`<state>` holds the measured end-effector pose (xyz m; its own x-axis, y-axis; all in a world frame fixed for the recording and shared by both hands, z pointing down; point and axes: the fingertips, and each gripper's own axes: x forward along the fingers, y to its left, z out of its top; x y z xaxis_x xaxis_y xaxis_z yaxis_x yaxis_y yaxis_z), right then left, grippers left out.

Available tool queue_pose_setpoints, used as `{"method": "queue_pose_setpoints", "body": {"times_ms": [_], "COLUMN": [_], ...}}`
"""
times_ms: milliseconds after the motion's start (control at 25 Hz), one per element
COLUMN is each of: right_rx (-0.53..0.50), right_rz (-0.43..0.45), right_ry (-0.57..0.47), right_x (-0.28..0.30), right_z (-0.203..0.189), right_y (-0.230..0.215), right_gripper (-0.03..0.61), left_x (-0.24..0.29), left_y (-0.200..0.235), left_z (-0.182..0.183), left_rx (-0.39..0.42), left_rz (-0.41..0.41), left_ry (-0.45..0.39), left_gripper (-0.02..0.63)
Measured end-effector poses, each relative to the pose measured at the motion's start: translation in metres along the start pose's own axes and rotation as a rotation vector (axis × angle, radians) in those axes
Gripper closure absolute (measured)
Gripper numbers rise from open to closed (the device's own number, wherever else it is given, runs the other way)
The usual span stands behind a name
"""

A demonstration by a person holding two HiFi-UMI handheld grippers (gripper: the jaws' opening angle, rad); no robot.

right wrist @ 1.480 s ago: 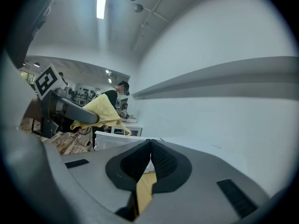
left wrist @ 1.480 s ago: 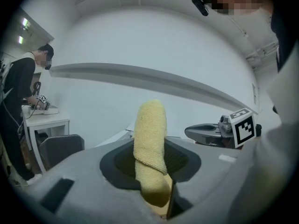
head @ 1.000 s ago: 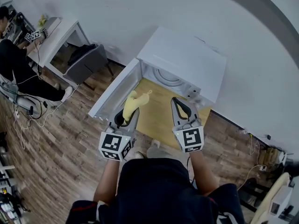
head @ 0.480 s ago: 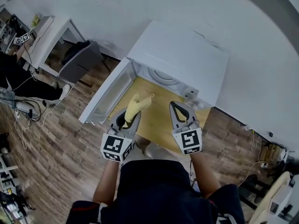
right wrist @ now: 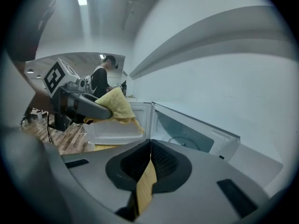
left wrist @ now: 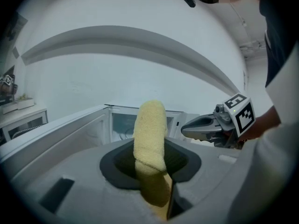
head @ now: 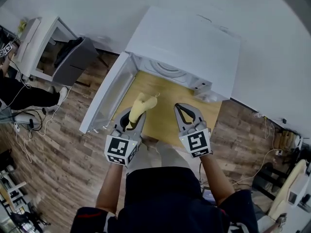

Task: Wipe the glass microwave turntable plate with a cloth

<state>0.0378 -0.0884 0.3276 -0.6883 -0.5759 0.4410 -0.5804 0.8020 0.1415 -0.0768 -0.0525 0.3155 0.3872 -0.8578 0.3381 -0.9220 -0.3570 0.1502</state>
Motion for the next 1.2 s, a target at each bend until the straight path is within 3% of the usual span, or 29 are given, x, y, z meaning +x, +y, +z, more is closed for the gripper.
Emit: {"method": "queue_pose_setpoints", "body": {"times_ms": [360, 560, 800, 1040, 1200], "right_rx": [-0.055, -0.119, -0.182, -0.350, -0.394], "right_rz": [0.031, 0.099, 0.120, 0.126, 0.102], "right_ry": [0.147, 0.246, 0.338, 0.386, 0.401], "right_x": [0.028, 0.049, 0.071, 0.093, 0.109], "right_z": [-0.050, -0.090, -0.133, -0.159, -0.164], "right_y": [0.024, 0.038, 0.041, 0.039, 0.029], "right_gripper": [0.566, 0.566, 0.566, 0.565, 0.565], "left_x": [0.010, 0.018, 0.032, 0.046, 0.053], "left_y": [0.015, 0.027, 0.035, 0.041, 0.049], "left_z": [-0.045, -0.077, -0.100, -0.117, -0.130], "left_rx": [0.031, 0.059, 0.072, 0.080, 0.071], "left_rz": [-0.079, -0.086, -0.100, -0.112, -0.103], "left_ry": [0.057, 0.096, 0.092, 0.078, 0.091], "left_gripper": [0.491, 0.491, 0.491, 0.491, 0.491]}}
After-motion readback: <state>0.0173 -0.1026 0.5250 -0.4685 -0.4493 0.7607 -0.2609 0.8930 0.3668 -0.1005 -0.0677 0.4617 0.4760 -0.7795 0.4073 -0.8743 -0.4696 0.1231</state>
